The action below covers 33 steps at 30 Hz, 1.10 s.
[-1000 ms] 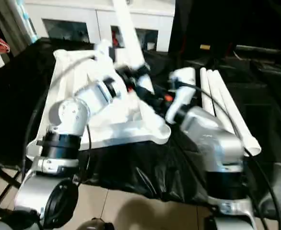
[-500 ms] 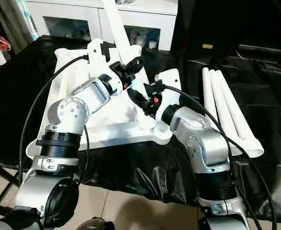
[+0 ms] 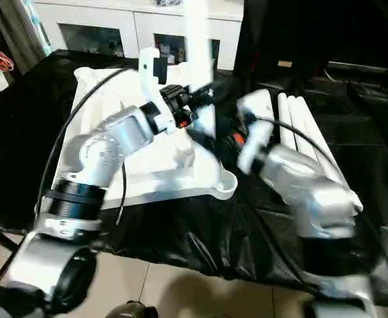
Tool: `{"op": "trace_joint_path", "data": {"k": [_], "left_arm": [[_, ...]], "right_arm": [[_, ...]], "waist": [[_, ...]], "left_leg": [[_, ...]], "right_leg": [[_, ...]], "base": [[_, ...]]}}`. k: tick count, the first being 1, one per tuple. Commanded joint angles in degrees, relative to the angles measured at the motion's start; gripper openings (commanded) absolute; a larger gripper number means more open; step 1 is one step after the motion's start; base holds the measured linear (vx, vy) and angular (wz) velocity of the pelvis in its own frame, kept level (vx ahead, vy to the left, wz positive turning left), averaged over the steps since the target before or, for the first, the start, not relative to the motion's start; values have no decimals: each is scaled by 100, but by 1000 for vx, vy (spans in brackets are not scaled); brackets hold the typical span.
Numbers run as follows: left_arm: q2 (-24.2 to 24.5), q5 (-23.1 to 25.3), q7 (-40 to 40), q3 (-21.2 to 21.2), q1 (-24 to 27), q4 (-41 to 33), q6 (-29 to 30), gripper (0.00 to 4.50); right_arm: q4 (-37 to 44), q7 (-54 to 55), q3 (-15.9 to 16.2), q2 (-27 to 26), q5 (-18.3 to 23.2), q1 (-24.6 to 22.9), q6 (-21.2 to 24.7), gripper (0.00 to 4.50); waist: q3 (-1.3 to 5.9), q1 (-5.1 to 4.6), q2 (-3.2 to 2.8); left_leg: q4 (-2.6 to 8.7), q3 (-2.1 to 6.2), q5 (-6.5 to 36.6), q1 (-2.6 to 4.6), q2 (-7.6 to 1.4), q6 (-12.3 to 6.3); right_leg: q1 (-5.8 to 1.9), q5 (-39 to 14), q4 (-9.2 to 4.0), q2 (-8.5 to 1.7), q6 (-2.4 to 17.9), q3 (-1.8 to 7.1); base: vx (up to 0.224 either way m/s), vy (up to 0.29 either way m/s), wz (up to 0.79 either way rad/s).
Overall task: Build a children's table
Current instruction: Pick table leg
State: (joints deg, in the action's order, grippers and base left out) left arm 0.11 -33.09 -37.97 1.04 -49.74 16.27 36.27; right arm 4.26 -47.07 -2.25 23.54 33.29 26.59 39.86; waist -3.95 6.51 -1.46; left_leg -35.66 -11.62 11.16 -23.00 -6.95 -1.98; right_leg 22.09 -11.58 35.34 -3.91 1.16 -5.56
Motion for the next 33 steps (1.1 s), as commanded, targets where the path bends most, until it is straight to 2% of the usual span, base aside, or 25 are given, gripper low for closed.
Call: {"op": "trace_joint_path", "data": {"k": [1, 2, 4, 10, 13, 25, 27, 32, 33], "left_arm": [[70, -140, -286, -100, -37, -155, 125, 188], [147, -263, -582, -140, -53, -241, 219, 188], [227, -399, -875, -176, -75, -333, 301, 188], [401, -609, -1533, -343, -2, -613, 477, 188], [416, -628, -1579, -362, 19, -652, 492, 188], [526, -659, -1941, -581, 151, -887, 610, 188], [525, -647, -1940, -585, 156, -881, 605, 188], [541, -604, -1967, -587, 158, -874, 600, 188], [543, -598, -1968, -590, 158, -878, 600, 188]], "right_arm": [[234, -280, -6, 118, 192, -18, 139, 358], [342, -527, -5, 238, 386, -61, 272, 358], [411, -744, 17, 355, 539, -90, 359, 358], [514, -1083, 179, 557, 641, -160, 482, 358], [558, -1192, 259, 655, 634, -203, 517, 358], [473, -1308, 392, 792, 590, -204, 582, 358], [474, -1328, 395, 807, 602, -208, 589, 331], [455, -1391, 438, 849, 626, -228, 659, 298], [450, -1398, 446, 853, 630, -230, 673, 277]], "waist": [[466, 25, 133], [468, 24, 149], [464, 37, 137], [462, 42, 141], [465, 38, 153], [452, 35, 150], [452, 31, 157], [451, 35, 151], [451, 40, 153]], "left_leg": [[376, 352, 321, 171, -741, -474], [378, 349, 329, 176, -747, -464], [376, 351, 315, 175, -746, -457], [377, 349, 358, 172, -742, -360], [372, 348, 307, 174, -747, -374], [371, 352, 455, 168, -737, -262], [370, 352, 462, 169, -739, -246], [368, 351, 523, 177, -737, -209], [367, 354, 523, 173, -737, -202]], "right_leg": [[-294, -297, -340, -780, 1426, 431], [-288, -342, -344, -780, 1418, 435], [-282, -437, -344, -774, 1383, 434], [-283, -612, -358, -781, 1352, 435], [-274, -525, -346, -777, 1370, 433], [-268, -923, -382, -772, 1270, 437], [-265, -915, -383, -772, 1269, 438], [-261, -966, -386, -775, 1265, 441], [-267, -974, -385, -778, 1257, 441]], "base": [[0, 0, 0], [0, 0, 0], [0, 0, 0], [0, 0, 0], [0, 0, 0], [0, 0, 0], [0, 0, 0], [0, 0, 0], [0, 0, 0]]}}
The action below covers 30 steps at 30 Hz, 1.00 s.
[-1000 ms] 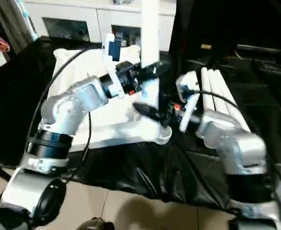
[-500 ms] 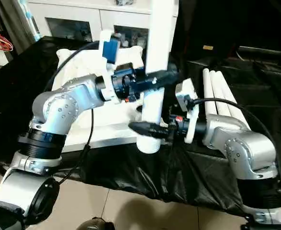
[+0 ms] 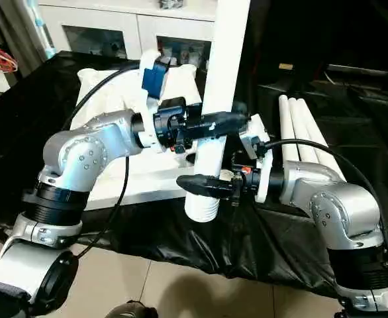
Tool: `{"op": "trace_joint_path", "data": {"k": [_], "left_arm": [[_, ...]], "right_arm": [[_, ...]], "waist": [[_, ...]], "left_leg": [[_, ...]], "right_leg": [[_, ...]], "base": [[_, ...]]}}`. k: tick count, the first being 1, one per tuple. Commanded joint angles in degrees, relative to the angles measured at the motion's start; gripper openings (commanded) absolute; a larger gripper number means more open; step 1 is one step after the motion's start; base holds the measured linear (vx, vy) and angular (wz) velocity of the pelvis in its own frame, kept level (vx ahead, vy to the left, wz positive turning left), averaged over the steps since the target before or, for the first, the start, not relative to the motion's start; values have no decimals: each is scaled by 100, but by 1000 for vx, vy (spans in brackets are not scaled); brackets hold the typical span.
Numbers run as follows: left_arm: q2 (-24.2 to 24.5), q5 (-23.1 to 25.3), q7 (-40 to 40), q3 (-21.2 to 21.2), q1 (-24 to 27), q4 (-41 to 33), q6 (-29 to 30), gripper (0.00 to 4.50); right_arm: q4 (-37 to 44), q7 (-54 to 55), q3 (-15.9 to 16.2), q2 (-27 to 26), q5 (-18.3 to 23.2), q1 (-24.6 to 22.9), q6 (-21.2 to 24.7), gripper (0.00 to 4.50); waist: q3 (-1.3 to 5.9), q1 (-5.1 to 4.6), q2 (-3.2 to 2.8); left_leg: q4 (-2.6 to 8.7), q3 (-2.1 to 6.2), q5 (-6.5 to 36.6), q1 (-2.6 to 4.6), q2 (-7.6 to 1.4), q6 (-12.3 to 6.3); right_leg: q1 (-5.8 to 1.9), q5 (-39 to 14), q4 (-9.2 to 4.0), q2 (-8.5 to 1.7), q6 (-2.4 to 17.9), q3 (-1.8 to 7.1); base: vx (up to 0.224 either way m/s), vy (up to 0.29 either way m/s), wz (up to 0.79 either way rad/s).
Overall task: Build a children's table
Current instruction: Pick table leg
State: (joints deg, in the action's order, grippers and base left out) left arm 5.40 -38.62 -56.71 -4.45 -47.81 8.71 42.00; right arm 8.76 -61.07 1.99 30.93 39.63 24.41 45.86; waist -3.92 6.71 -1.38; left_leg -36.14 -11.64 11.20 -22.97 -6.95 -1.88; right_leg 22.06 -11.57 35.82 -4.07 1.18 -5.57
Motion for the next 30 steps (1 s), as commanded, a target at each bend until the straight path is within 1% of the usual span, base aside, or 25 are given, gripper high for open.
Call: {"op": "trace_joint_path", "data": {"k": [1, 2, 3, 4, 5, 7, 9, 15, 16, 20, 21, 22, 23, 25, 26, 28, 30], "left_arm": [[16, -43, -96, -41, -34, -125, 28, 188], [17, -43, -98, -42, -34, -127, 27, 188], [18, -39, -101, -44, -32, -123, 16, 188], [18, -39, -101, -44, -32, -123, 15, 188], [20, -40, -105, -46, -32, -121, 8, 188], [24, -43, -112, -41, -41, -106, 3, 188], [37, -41, -129, -35, -62, -78, -5, 188], [52, -51, -132, -7, -104, -21, -3, 188], [55, -60, -123, 6, -118, -1, 2, 188], [63, -58, -129, -8, -123, 8, 1, 188], [66, -52, -131, -15, -123, 10, -4, 188], [68, -49, -135, -17, -126, 16, -7, 188], [71, -45, -142, -18, -129, 25, -10, 188], [78, -43, -156, -19, -135, 36, -11, 186], [79, -43, -157, -19, -135, 36, -11, 186], [88, -40, -175, -28, -136, 39, -13, 186], [106, -29, -204, -53, -130, 38, -22, 186]], "right_arm": [[-4, -6, 31, 117, -1, -16, 86, 277], [-5, -12, 41, 120, -3, -20, 91, 261], [-13, -24, 77, 124, -22, -34, 97, 261], [-14, -25, 80, 125, -24, -35, 98, 242], [-19, -32, 100, 127, -39, -46, 96, 234], [-28, -36, 127, 129, -57, -56, 109, 225], [-40, -35, 170, 138, -85, -66, 103, 200], [-31, -20, 236, 147, -114, -105, 89, 191], [-31, 25, 263, 133, -161, -121, 62, 191], [-45, 100, 308, 123, -302, -139, -54, 190], [-59, 128, 310, 116, -320, -134, -56, 246], [-70, 146, 304, 106, -314, -129, -41, 260], [-82, 157, 300, 100, -306, -122, -31, 260], [-104, 187, 290, 93, -318, -117, -59, 287], [-105, 189, 290, 93, -319, -116, -62, 287], [-118, 225, 280, 93, -349, -117, -109, 305], [-114, 203, 239, 102, -321, -130, -117, 306]], "waist": [[448, 19, 146], [448, 18, 145], [451, 13, 153], [447, 10, 154], [446, 11, 155], [445, 14, 148], [447, 10, 147], [449, 17, 139], [450, 17, 126], [449, 12, 133], [451, 15, 125], [451, 15, 122], [451, 15, 121], [450, 10, 120], [451, 14, 115], [455, 13, 116], [452, 14, 117]], "left_leg": [[415, 358, 506, 167, -738, -209], [417, 360, 501, 164, -739, -209], [415, 356, 509, 169, -738, -211], [413, 358, 510, 156, -733, -214], [412, 357, 519, 152, -729, -215], [413, 361, 548, 161, -737, -188], [417, 363, 565, 168, -738, -172], [413, 361, 552, 161, -733, -172], [413, 364, 554, 162, -734, -168], [416, 364, 576, 158, -734, -148], [415, 364, 589, 165, -735, -139], [416, 365, 593, 167, -737, -135], [418, 367, 594, 167, -739, -134], [420, 365, 586, 168, -734, -127], [417, 365, 596, 170, -738, -125], [419, 367, 598, 169, -739, -126], [418, 365, 599, 167, -737, -127]], "right_leg": [[-266, -968, -430, -761, 1252, 441], [-264, -963, -428, -759, 1249, 441], [-261, -951, -429, -759, 1250, 441], [-267, -955, -427, -764, 1254, 442], [-270, -986, -432, -767, 1247, 441], [-262, -1065, -439, -764, 1223, 442], [-257, -1067, -437, -757, 1219, 441], [-267, -1012, -435, -767, 1232, 441], [-261, -997, -431, -760, 1235, 441], [-264, -992, -431, -764, 1246, 441], [-261, -996, -433, -763, 1250, 442], [-261, -980, -431, -763, 1259, 443], [-261, -972, -428, -761, 1261, 442], [-259, -934, -428, -756, 1278, 440], [-260, -934, -428, -763, 1280, 443], [-264, -895, -420, -760, 1286, 443], [-266, -882, -419, -763, 1299, 444]], "base": [[0, 0, 0], [0, 0, 0], [0, 0, 0], [0, 0, 0], [0, 0, 0], [0, 0, 0], [0, 0, 0], [0, 0, 0], [0, 0, 0], [0, 0, 0], [0, 0, 0], [0, 0, 0], [0, 0, 0], [0, 0, 0], [0, 0, 0], [0, 0, 0], [0, 0, 0]]}}
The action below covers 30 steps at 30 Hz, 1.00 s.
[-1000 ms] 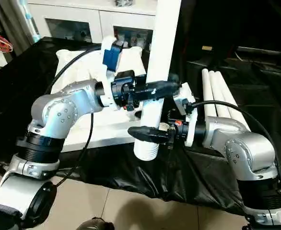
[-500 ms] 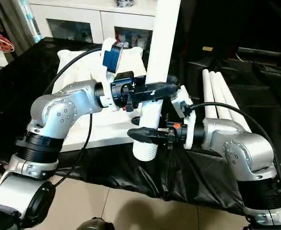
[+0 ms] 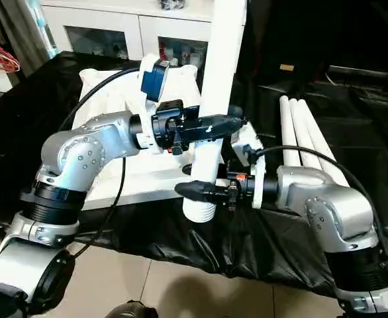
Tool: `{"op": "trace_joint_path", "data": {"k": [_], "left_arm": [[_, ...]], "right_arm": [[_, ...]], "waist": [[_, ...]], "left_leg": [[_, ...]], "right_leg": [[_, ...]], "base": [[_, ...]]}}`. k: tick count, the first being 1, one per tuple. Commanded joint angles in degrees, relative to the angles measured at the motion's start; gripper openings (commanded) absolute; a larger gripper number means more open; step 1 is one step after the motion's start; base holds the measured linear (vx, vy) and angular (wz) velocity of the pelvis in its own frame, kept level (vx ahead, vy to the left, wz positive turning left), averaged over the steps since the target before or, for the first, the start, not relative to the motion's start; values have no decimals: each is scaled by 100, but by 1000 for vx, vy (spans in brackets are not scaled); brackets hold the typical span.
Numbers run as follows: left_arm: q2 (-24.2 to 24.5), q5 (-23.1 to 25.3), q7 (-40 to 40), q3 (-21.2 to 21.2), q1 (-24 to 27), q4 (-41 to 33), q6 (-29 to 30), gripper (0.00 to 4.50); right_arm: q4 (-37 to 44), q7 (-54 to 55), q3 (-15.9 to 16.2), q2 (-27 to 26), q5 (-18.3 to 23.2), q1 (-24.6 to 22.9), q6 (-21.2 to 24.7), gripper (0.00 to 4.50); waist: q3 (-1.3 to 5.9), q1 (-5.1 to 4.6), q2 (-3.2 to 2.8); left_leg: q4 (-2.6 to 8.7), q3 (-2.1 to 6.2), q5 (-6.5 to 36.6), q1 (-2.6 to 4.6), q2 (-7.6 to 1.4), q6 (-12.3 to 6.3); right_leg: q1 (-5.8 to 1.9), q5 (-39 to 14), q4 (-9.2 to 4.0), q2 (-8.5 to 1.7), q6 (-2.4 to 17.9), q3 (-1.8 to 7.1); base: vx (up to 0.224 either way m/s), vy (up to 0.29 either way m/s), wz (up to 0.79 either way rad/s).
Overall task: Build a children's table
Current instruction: Pick table leg
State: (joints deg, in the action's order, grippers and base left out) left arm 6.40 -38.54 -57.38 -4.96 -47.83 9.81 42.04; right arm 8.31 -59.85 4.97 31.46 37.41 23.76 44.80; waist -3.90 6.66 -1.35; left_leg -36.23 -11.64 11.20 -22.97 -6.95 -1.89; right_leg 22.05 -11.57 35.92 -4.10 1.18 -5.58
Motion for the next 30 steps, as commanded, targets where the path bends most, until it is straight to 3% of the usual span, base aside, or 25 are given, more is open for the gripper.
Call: {"op": "trace_joint_path", "data": {"k": [1, 5, 6, 19, 21, 25, 27, 30], "left_arm": [[12, -32, -146, -11, -126, -72, -29, 186], [19, -44, -172, -29, -110, -90, -14, 186], [19, -47, -177, -33, -106, -95, -8, 186], [62, 20, -252, -160, -39, -174, 6, 186], [58, 40, -227, -179, -33, -191, 3, 256], [-16, 64, -64, -129, -48, -166, -27, 275], [-237, -1, 270, 165, -48, -92, -254, 300], [-513, -86, 689, 509, 7, -147, -628, 297]], "right_arm": [[-56, 55, -80, 57, -67, -75, 3, 306], [-37, 39, -129, 63, 16, -91, 30, 306], [-39, 40, -137, 59, 27, -91, 34, 274], [-7, 68, -140, 23, 115, -126, 47, 199], [-15, 105, -141, -1, 94, -136, 4, 197], [-39, 183, -142, -43, 44, -148, -68, 195], [-123, 485, -265, -248, -28, -133, -235, 195], [-137, 742, -376, -451, -42, -126, -349, 195]], "waist": [[452, 22, 116], [451, 19, 107], [453, 23, 106], [450, 20, 97], [454, 22, 92], [457, 15, 83], [454, 13, 90], [459, 18, 73]], "left_leg": [[423, 363, 599, 166, -735, -135], [426, 365, 587, 164, -739, -158], [426, 369, 590, 167, -744, -154], [430, 370, 663, 167, -740, -100], [430, 372, 643, 170, -743, -109], [430, 373, 640, 169, -745, -92], [432, 375, 689, 167, -746, -62], [428, 380, 717, 168, -757, -38]], "right_leg": [[-270, -885, -431, -766, 1299, 447], [-267, -852, -428, -757, 1305, 443], [-267, -840, -424, -759, 1310, 442], [-272, -860, -427, -766, 1322, 447], [-267, -840, -426, -759, 1314, 446], [-266, -763, -419, -756, 1345, 445], [-263, -808, -428, -772, 1360, 445], [-268, -753, -430, -771, 1397, 438]], "base": [[0, 0, 0], [0, 0, 0], [0, 0, 0], [0, 0, 0], [0, 0, 0], [0, 0, 0], [0, 0, 0], [0, 0, 0]]}}
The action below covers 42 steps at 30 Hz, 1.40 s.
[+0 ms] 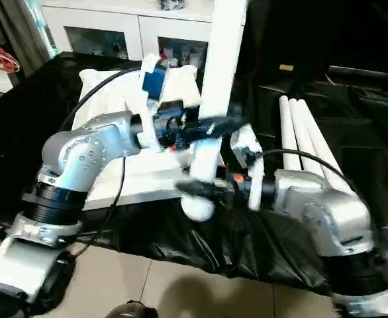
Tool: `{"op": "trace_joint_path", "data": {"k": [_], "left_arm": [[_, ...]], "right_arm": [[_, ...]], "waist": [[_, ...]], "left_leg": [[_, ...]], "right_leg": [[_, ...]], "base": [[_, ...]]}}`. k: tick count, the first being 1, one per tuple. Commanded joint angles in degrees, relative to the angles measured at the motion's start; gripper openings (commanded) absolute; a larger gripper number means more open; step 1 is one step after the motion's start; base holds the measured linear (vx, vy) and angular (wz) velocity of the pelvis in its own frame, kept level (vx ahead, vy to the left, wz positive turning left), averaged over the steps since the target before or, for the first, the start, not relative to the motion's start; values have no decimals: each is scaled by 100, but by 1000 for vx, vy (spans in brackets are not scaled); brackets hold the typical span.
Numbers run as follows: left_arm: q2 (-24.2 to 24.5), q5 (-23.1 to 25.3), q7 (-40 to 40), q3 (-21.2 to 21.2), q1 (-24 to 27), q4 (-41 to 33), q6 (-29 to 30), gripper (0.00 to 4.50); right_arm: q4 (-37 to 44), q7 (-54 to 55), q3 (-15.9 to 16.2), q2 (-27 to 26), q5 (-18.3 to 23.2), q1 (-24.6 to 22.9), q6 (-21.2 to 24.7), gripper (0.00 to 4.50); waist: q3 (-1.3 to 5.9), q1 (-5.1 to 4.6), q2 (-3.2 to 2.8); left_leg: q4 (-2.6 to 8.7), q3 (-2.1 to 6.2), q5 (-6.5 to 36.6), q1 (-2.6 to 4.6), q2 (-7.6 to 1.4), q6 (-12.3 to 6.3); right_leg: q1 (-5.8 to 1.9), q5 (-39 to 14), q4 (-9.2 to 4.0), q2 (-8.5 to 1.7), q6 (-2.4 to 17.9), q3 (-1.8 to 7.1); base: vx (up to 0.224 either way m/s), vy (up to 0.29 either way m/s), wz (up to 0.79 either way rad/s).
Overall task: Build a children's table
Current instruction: Pick table leg, then insert table leg to table base
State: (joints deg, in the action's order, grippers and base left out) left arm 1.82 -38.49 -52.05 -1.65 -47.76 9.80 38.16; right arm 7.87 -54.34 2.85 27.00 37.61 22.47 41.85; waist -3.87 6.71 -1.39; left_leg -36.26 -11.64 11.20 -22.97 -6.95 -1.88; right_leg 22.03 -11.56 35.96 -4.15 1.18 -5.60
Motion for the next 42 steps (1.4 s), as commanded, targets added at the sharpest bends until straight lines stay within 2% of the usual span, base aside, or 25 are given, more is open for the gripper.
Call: {"op": "trace_joint_path", "data": {"k": [1, 5, 7, 10, 11, 12, 13, 14, 16, 17, 18, 19, 20, 22, 23, 25, 27, 29, 31, 32, 34, 36, 39, 41, 42], "left_arm": [[-105, -103, 230, 230, 21, -191, -323, 297], [-297, -195, 430, 401, 88, -436, -557, 297], [-352, -197, 493, 444, 129, -641, -644, 297], [-402, -285, 721, 615, 132, -900, -683, 297], [-402, -285, 721, 615, 132, -900, -683, 297], [-337, -231, 889, 673, 169, -1008, -702, 297], [-253, -132, 991, 688, 204, -1041, -702, 297], [-182, -28, 1059, 672, 232, -1046, -702, 297], [192, 662, 1433, 547, 471, -1047, -841, 297], [192, 662, 1433, 547, 471, -1047, -841, 297], [403, 1100, 1675, 467, 678, -1019, -952, 297], [451, 1217, 1736, 442, 729, -1004, -993, 297], [623, 1702, 2062, 389, 1027, -872, -1182, 297], [811, 2273, 2512, 286, 1385, -764, -1481, 297], [842, 2379, 2592, 261, 1442, -753, -1543, 297], [892, 2695, 3089, 293, 1862, -742, -1666, 297], [808, 2790, 3450, 434, 2263, -852, -1718, 297], [736, 2839, 3577, 521, 2516, -977, -1815, 297], [681, 3163, 3888, 493, 2954, -1209, -2037, 297], [673, 3210, 3943, 486, 2995, -1224, -2064, 297], [597, 3438, 4244, 460, 3184, -1268, -2305, 297], [560, 3497, 4358, 419, 3213, -1267, -2457, 297], [481, 3463, 4401, 351, 3204, -1298, -2476, 297], [458, 3482, 4403, 325, 3200, -1299, -2489, 297], [425, 3544, 4426, 298, 3204, -1264, -2539, 297]], "right_arm": [[-83, 243, -184, -53, -60, -4, -77, 195], [-68, 460, -243, -203, -101, -40, -162, 195], [-137, 802, -311, -362, -284, -46, -375, 195], [-228, 1372, -383, -588, -668, -44, -790, 195], [-228, 1372, -383, -588, -668, -44, -790, 195], [-212, 1585, -380, -698, -912, -84, -1206, 195], [-213, 1699, -415, -788, -1008, -112, -1450, 195], [-213, 1754, -434, -821, -1028, -125, -1505, 195], [-142, 1942, -566, -993, -1000, -220, -1634, 194], [-142, 1942, -566, -993, -1000, -220, -1634, 194], [-54, 2016, -642, -1082, -960, -301, -1660, 194], [-34, 2031, -658, -1101, -950, -321, -1668, 194], [59, 2160, -722, -1182, -947, -416, -1697, 194], [129, 2467, -720, -1242, -1120, -544, -1762, 194], [137, 2535, -711, -1245, -1174, -568, -1774, 194], [77, 3075, -686, -1383, -1512, -719, -1804, 194], [67, 3429, -628, -1494, -1777, -914, -1833, 194], [131, 3560, -522, -1511, -1952, -1057, -1799, 194], [391, 3826, -319, -1556, -2209, -1302, -1583, 194], [406, 3890, -292, -1564, -2270, -1324, -1583, 194], [270, 4251, -174, -1654, -2718, -1419, -2000, 194], [202, 4370, -217, -1721, -2809, -1449, -2187, 194], [105, 4905, -433, -1885, -3025, -1416, -2329, 194], [102, 5022, -551, -1960, -2958, -1400, -2291, 194], [139, 4975, -729, -2036, -2686, -1408, -2188, 194]], "waist": [[455, 10, 79], [454, 10, 82], [444, -11, 93], [438, -28, 83], [441, -25, 93], [438, -19, 74], [429, -29, 81], [431, -28, 75], [426, -55, 66], [428, -63, 57], [430, -76, 54], [426, -89, 50], [425, -99, 55], [428, -133, 54], [423, -147, 62], [429, -172, 30], [397, -185, 39], [423, -159, 31], [397, -168, 74], [394, -168, 63], [368, -191, 79], [354, -181, 89], [346, -204, 32], [366, -263, 3], [375, -308, -25]], "left_leg": [[441, 385, 731, 165, -764, -49], [440, 383, 737, 154, -753, -67], [456, 379, 781, 160, -754, -46], [472, 376, 831, 175, -757, 72], [470, 374, 834, 175, -755, 99], [465, 369, 843, 175, -746, 124], [477, 369, 902, 173, -747, 138], [480, 372, 924, 170, -747, 144], [503, 387, 954, 184, -752, 104], [505, 395, 944, 175, -754, 95], [508, 391, 962, 186, -750, 97], [521, 403, 980, 175, -753, 101], [527, 403, 1009, 176, -753, 110], [540, 417, 1071, 179, -755, 161], [548, 418, 1078, 176, -756, 189], [563, 418, 1124, 186, -758, 296], [585, 403, 1349, 195, -750, 364], [566, 410, 1366, 203, -746, 384], [593, 421, 1381, 166, -763, 351], [603, 423, 1398, 173, -762, 338], [599, 419, 1584, 181, -741, 366], [600, 432, 1781, 217, -749, 418], [651, 470, 2023, 250, -769, 616], [724, 569, 2273, 312, -865, 928], [778, 640, 2500, 349, -948, 1075]], "right_leg": [[-269, -696, -431, -759, 1399, 443], [-287, -690, -434, -776, 1381, 445], [-268, -804, -445, -753, 1315, 444], [-245, -856, -439, -752, 1327, 446], [-248, -857, -434, -756, 1330, 444], [-243, -866, -437, -756, 1319, 450], [-234, -899, -445, -750, 1270, 455], [-232, -918, -443, -752, 1240, 457], [-232, -918, -448, -719, 1132, 458], [-233, -894, -439, -718, 1102, 461], [-234, -900, -439, -714, 1073, 458], [-232, -909, -449, -707, 1032, 461], [-234, -938, -446, -704, 1012, 460], [-222, -978, -459, -703, 913, 461], [-219, -994, -465, -699, 890, 464], [-200, -983, -445, -686, 906, 457], [-169, -1112, -494, -699, 977, 465], [-184, -1117, -480, -719, 979, 472], [-197, -1107, -487, -718, 918, 478], [-187, -1135, -499, -708, 894, 479], [-158, -1488, -547, -713, 801, 484], [-122, -1797, -591, -727, 717, 499], [-81, -1773, -581, -653, 621, 479], [-73, -1344, -521, -474, 488, 422], [-81, -985, -473, -385, 380, 380]], "base": [[0, 0, 0], [0, 0, 0], [0, 0, 0], [0, 0, 0], [0, 0, 0], [0, 0, 0], [0, 0, 0], [0, 0, 0], [0, 0, 0], [0, 0, 0], [0, 0, 0], [0, 0, 0], [0, 0, 0], [0, 0, 0], [0, 0, 0], [0, 0, 0], [0, 0, 0], [0, 0, 0], [0, 0, 0], [0, 0, 0], [0, 0, 0], [0, 0, 0], [0, 0, 0], [0, 0, 0], [0, 0, 0]]}}
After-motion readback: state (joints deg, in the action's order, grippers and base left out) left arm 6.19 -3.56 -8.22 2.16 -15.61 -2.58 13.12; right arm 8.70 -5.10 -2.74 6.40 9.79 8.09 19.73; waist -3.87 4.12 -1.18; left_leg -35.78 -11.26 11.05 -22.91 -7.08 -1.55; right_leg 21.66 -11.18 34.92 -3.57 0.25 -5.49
